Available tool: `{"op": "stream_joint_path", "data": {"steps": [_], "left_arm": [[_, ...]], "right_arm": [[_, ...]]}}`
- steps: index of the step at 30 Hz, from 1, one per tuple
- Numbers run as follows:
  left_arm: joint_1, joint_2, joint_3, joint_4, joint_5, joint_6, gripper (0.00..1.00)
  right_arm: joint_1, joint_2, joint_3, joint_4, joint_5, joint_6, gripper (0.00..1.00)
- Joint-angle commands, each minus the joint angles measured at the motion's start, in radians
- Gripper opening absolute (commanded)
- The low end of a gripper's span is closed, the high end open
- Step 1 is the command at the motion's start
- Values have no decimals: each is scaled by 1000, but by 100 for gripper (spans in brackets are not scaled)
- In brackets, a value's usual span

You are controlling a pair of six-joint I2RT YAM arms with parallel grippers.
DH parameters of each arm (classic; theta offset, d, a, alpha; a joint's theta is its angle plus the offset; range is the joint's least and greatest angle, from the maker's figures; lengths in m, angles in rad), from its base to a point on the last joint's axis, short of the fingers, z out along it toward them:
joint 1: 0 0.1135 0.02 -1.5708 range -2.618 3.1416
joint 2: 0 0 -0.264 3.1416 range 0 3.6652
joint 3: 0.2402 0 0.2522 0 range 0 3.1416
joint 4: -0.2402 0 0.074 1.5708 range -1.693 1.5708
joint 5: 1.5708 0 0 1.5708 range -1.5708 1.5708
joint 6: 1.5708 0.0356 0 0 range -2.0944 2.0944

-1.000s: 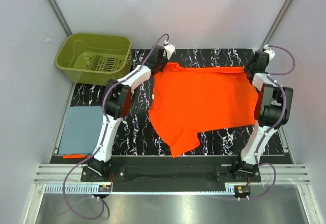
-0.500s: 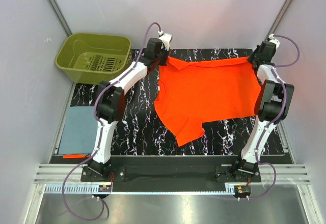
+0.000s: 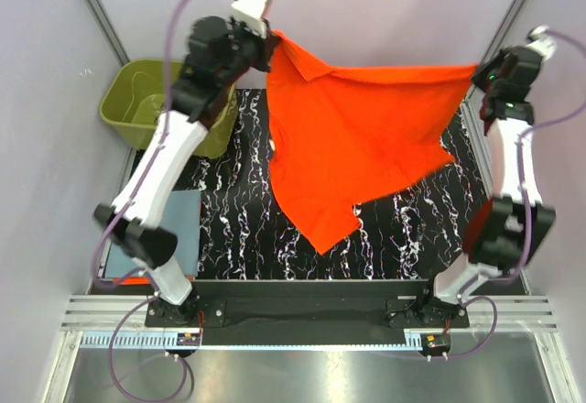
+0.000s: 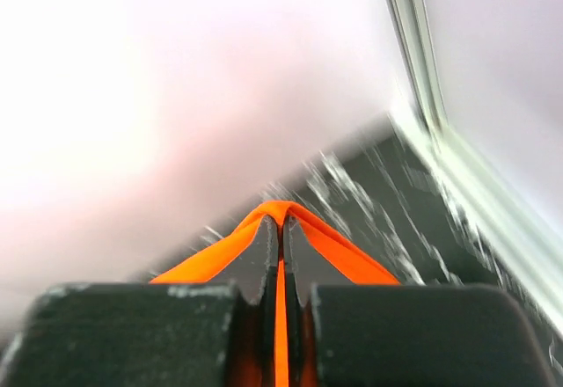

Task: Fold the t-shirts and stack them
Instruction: Flatten the tshirt out

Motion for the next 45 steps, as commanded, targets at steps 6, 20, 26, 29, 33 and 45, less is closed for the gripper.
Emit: {"op": "stream_joint_path", "data": {"steps": [6, 20, 26, 29, 33, 45], "left_arm": [[3, -476, -51, 24, 112, 55, 0], [1, -788, -62, 30, 120, 8, 0], [3, -668, -161, 18, 50, 61, 0], [3, -601, -250, 47, 11, 102, 0], [12, -496, -497, 198, -10, 163, 0], [67, 456, -220, 307, 86, 9, 0]], "right_arm": [[-5, -561, 0, 48, -33, 38, 0], [16, -813, 20, 7, -67, 49, 0], [16, -747, -105, 25, -81, 60, 0], [16, -686, -186, 54, -85, 45, 0], [16, -550, -331, 147, -75, -3, 0], [-9, 261, -180, 302, -82, -136, 0]]}}
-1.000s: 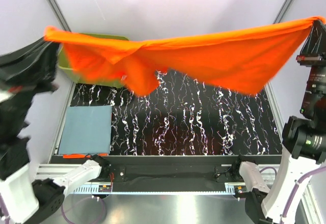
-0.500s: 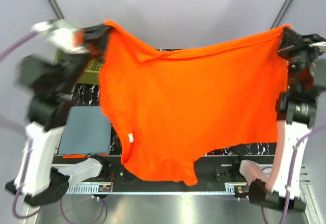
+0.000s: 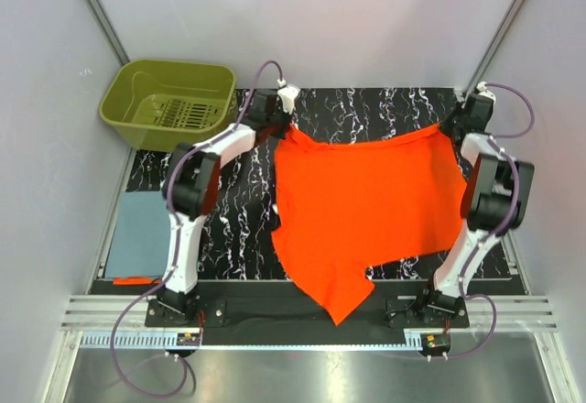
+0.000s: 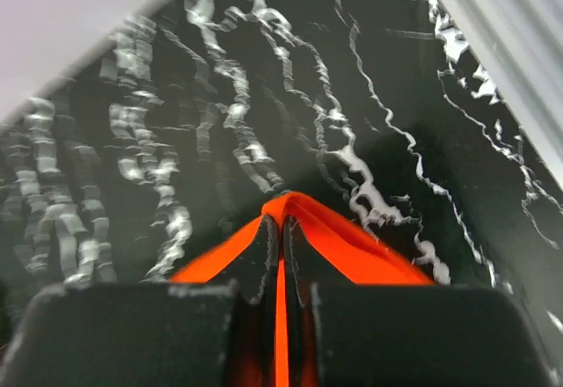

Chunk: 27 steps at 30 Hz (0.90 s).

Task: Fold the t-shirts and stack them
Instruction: Flatten the tshirt out

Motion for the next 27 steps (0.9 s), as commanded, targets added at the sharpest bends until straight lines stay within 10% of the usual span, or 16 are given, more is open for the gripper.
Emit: {"op": "stream_joint_path", "data": {"steps": [1, 12, 27], "left_arm": [[3, 85, 186, 57, 68, -111, 0], [-1, 148, 245, 101, 41, -337, 0], [-1, -402, 145, -204, -40, -211, 0]], "right_arm": [[-18, 132, 247, -3, -11, -58, 0], [-31, 194, 352, -180, 287, -2, 0], [-26, -50, 252, -238, 122, 80, 0]]}}
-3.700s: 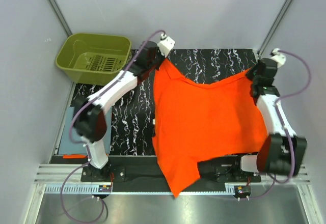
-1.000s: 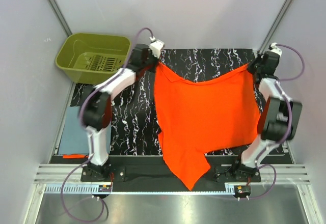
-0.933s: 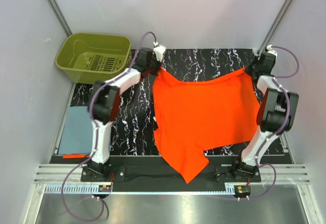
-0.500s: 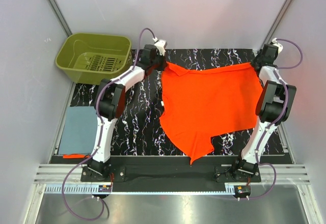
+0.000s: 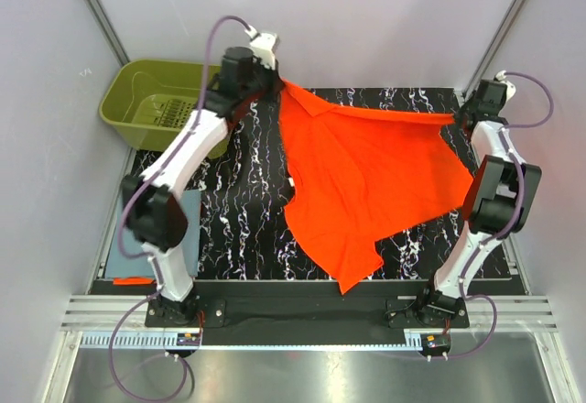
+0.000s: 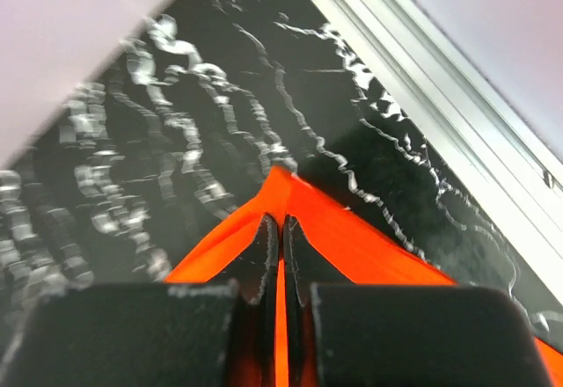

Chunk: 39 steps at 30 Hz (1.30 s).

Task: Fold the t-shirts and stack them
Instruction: Flatten the tshirt out

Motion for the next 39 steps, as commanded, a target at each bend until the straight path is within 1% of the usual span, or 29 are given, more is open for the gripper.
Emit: {"op": "stream_joint_path", "data": {"steps": [1, 3, 4, 5, 6, 7, 8, 9, 10, 12, 13, 15, 20, 25, 27, 29, 31, 32, 34, 35, 36, 37, 38, 39], "left_arm": [[-1, -273, -24, -26, -35, 32, 0], [-4, -364, -64, -44, -17, 36, 0], [-4, -459, -78, -50, 12, 43, 0], [-4, -505, -102, -55, 25, 46, 0], [-4, -553, -118, -67, 35, 49, 0], [-5, -645, -130, -75, 46, 52, 0], [-5, -688, -145, -85, 51, 56, 0], [-5, -729, -152, -105, 55, 61, 0], [-4, -804, -155, -118, 62, 69, 0], [-5, -866, -136, -165, 75, 76, 0], [-5, -919, -126, -182, 74, 75, 0], [-5, -961, -72, -226, 66, 73, 0], [-16, -1047, 41, -251, 31, 67, 0], [-25, -1018, 111, -248, 43, 63, 0], [-24, -992, 114, -245, 43, 81, 0], [-24, -945, 83, -234, 37, 93, 0], [-24, -885, 48, -228, 10, 139, 0], [-24, -865, -5, -199, -3, 147, 0], [-19, -773, -47, -193, -17, 174, 0], [-16, -738, -59, -182, -14, 178, 0], [-9, -652, -69, -181, -7, 181, 0], [8, -606, -78, -181, 17, 179, 0], [16, -557, -81, -173, 29, 181, 0], [34, -449, -75, -172, 40, 181, 0]], "right_arm": [[2, -205, -27, 16, -52, 55, 0], [9, -298, -47, 17, -93, 75, 0], [15, -336, -67, 18, -93, 79, 0], [21, -374, -78, 18, -124, 85, 0], [27, -453, -89, 16, -136, 87, 0], [33, -495, -109, 17, -142, 85, 0], [35, -538, -118, 18, -147, 91, 0], [36, -620, -126, 16, -156, 93, 0], [36, -662, -133, 16, -162, 98, 0], [39, -769, -129, 7, -185, 102, 0], [44, -799, -105, -4, -187, 99, 0], [78, -863, -69, -35, -182, 70, 0], [93, -949, 12, -29, -224, 105, 0], [118, -971, 122, -58, -204, 62, 0], [119, -951, 123, -58, -187, 38, 0], [119, -922, 95, -56, -173, 20, 0], [119, -894, 54, -55, -165, 9, 0], [119, -881, 43, -50, -161, 1, 0], [119, -819, 11, -41, -142, -14, 0], [119, -761, -3, -16, -130, -36, 0], [119, -726, -12, -18, -119, -37, 0], [119, -689, -21, -16, -118, -50, 0], [119, -613, -29, -3, -106, -66, 0], [118, -571, -26, -5, -101, -60, 0]]}}
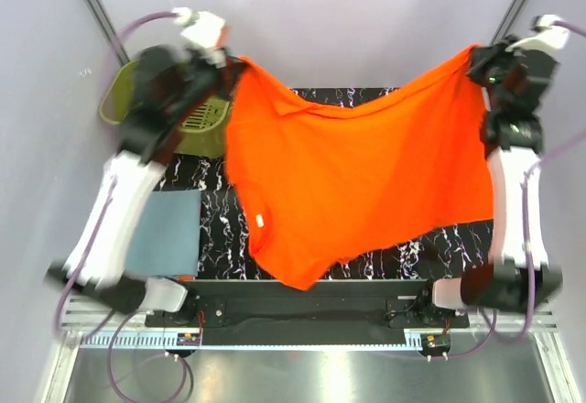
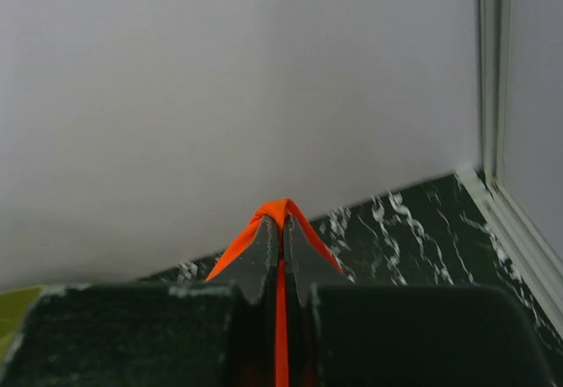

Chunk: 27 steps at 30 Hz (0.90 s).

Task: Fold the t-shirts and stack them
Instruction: Flatten the tshirt out

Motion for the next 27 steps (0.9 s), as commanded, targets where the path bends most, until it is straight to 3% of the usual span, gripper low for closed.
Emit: {"op": "stream_joint_path", "data": {"steps": [1, 6, 12, 20, 27], "left_arm": [[43, 257, -9, 5, 19, 34, 0], [57, 648, 141, 50, -13, 36, 0], [72, 981, 481, 73, -18, -39, 0], [103, 973, 454, 173, 26, -159, 0], [103, 689, 402, 176, 54, -145, 0]], "right_arm": [[1, 185, -33, 7, 80, -44, 0], [-20, 531, 83, 19, 62, -30, 0], [-57, 840, 350, -34, 19, 4, 0], [-83, 898, 407, -70, 38, -21, 0], [-69, 699, 377, -71, -44, 71, 0]]}}
